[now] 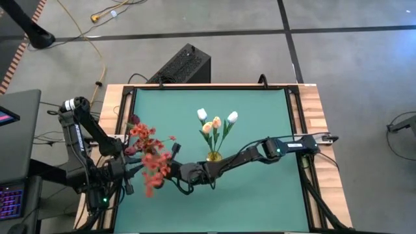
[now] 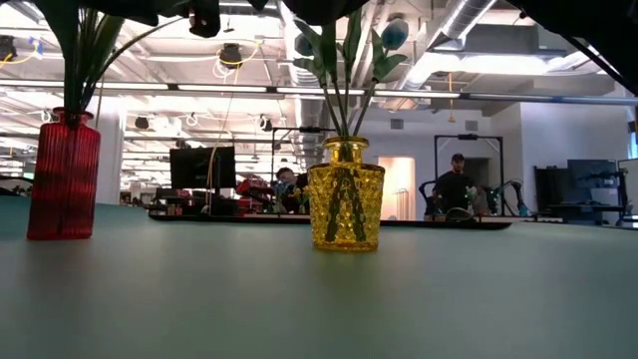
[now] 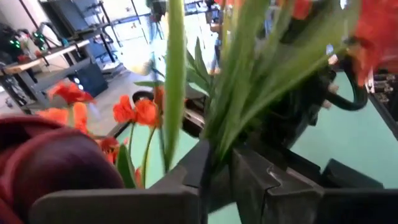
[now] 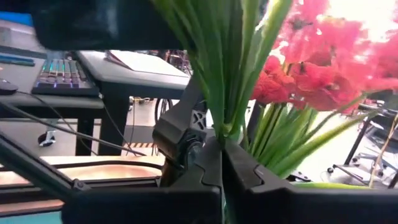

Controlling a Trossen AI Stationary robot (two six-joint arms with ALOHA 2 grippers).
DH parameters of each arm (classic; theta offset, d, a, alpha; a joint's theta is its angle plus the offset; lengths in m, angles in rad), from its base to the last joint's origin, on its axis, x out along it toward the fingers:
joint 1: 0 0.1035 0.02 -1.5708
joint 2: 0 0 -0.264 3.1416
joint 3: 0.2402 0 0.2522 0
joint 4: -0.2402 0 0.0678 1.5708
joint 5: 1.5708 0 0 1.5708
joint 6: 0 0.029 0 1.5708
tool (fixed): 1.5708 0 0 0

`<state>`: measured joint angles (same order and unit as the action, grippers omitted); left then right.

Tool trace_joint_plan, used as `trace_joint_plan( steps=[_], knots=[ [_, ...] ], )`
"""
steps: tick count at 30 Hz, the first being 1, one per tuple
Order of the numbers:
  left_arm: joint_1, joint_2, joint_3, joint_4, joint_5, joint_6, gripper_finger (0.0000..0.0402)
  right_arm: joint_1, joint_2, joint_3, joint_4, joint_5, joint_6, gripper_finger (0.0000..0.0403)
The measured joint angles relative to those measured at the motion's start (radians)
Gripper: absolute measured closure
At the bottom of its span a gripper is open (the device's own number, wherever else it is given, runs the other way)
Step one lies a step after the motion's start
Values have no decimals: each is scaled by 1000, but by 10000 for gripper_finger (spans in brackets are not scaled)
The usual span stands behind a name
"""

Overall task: Sort flowers into vase by color
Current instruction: Put the orange flowers into the red vase

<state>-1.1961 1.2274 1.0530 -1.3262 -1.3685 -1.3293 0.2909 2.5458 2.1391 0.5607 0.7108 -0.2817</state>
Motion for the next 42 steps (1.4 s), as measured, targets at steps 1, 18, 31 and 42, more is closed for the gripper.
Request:
trace_joint_plan(
  steps=[1,18,31,42],
  knots=[
    [0,0,0,0,10,-1,357,0,0,0,0,1,0,380],
    [0,0,123,-2,247,156,313,-12,0,82,-161,47,85,384],
    [0,1,154,-23,659,146,313,-20,0,82,-192,44,125,382],
    [0,2,39,-36,882,59,313,-25,0,82,-194,46,126,381]
  ],
)
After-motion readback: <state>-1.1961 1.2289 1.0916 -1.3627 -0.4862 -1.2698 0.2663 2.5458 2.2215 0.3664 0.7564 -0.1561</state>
